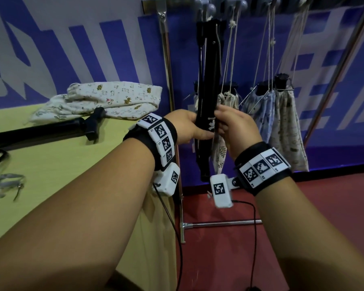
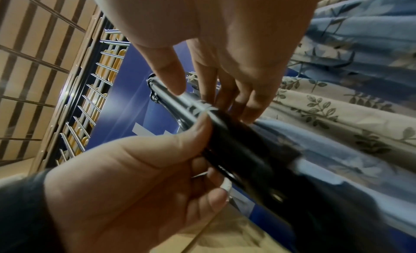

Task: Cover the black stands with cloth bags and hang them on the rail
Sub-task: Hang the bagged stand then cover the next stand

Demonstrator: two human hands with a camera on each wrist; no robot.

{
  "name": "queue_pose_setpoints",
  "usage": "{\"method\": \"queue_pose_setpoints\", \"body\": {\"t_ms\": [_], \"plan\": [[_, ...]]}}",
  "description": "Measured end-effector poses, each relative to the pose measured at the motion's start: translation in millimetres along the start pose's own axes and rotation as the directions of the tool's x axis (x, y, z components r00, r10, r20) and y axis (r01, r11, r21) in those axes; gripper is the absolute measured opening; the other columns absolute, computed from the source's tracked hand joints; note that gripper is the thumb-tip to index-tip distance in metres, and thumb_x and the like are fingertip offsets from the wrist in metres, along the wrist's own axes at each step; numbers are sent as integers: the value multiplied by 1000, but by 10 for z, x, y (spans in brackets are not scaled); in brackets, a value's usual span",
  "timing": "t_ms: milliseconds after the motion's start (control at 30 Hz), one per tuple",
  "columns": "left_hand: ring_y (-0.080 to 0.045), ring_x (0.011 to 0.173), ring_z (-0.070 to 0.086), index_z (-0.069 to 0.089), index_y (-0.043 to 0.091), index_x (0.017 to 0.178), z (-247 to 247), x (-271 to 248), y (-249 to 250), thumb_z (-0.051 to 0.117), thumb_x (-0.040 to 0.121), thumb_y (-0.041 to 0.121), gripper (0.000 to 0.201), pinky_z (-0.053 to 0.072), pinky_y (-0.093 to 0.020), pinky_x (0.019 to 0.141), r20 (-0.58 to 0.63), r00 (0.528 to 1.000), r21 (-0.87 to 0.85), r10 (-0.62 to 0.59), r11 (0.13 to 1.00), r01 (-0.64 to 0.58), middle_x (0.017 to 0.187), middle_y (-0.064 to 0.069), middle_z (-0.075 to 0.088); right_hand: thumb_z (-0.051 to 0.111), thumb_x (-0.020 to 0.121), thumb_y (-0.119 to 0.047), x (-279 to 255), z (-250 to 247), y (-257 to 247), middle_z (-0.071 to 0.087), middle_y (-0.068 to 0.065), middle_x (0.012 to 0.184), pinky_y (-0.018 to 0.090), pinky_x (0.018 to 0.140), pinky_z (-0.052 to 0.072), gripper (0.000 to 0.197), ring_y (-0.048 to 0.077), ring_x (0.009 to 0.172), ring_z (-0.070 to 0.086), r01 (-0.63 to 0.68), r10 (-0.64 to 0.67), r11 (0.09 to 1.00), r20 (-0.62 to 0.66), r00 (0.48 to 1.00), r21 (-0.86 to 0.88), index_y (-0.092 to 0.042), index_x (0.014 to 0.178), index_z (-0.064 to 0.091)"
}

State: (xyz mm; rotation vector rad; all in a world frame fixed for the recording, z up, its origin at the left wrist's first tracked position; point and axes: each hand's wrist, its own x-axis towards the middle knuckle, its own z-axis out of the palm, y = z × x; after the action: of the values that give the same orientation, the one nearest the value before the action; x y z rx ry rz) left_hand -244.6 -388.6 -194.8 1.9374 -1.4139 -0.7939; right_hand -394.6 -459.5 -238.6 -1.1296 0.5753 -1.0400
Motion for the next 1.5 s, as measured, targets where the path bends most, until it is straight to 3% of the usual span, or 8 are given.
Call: {"method": "queue_pose_setpoints", "body": {"t_ms": [100,233,333,500,667,833,1300,1500], "plan": [[-4,88,72,78,22,110,-49,11,15,84,86,23,25,54,-15,71,-102,994,-70,35,997,-42,97,6,79,53,92,7,-4,-49,72,82,2,105,26,85,58,43,13,99,77,-61,67,984,33,997,-165,-20,116,76],[-15,97,76,78,22,98,-130,27,-3,87,82,25,19,58,-39,98,-189,981,-126,39,990,-63,96,3,81,68,96,-1,-112,-61,172,80,-9,104,22,85,52,35,0,95,74,-28,112,918,191,975,-395,-28,117,75],[-13,97,75,77,24,101,-163,5,-1,85,84,27,19,58,-36,95,-216,975,-159,52,983,-87,97,6,80,72,101,-11,-137,-53,244,79,-16,101,22,84,54,31,-4,92,75,23,69,900,195,978,-436,-41,107,71],[-12,101,74,76,27,112,-191,-56,28,84,82,41,34,60,-35,89,-207,977,-167,47,983,-82,100,9,80,69,102,-7,-129,-55,230,77,-4,107,24,71,63,37,12,89,77,39,4,936,123,992,-349,-37,123,69],[-19,79,66,73,19,99,-120,-85,115,61,86,-5,30,57,-33,77,-133,991,-233,-26,973,-6,81,-4,70,73,100,-13,-78,-77,210,80,0,114,39,96,63,38,16,104,77,104,-67,910,104,992,-401,-23,137,72],[-31,86,75,76,12,98,-69,-100,13,71,86,-2,19,64,-45,84,-158,987,-99,-33,995,17,87,-15,76,72,101,-19,-48,-75,178,81,-3,116,42,102,60,37,14,109,77,134,-99,912,109,989,-388,-23,137,72],[-21,91,79,74,5,114,-58,-151,70,67,97,1,19,65,-29,76,-127,990,-264,-68,964,32,98,-14,79,63,106,-9,-128,-107,116,83,3,106,22,78,62,27,16,97,80,120,-98,963,100,990,-242,-13,130,75],[-22,76,79,71,-1,114,-45,-155,135,66,96,-4,19,63,-26,60,-132,975,-304,-176,944,129,87,-18,76,74,99,-17,-50,-96,245,81,-1,116,41,102,60,38,17,111,77,144,-119,944,101,988,-297,-21,137,73]]}}
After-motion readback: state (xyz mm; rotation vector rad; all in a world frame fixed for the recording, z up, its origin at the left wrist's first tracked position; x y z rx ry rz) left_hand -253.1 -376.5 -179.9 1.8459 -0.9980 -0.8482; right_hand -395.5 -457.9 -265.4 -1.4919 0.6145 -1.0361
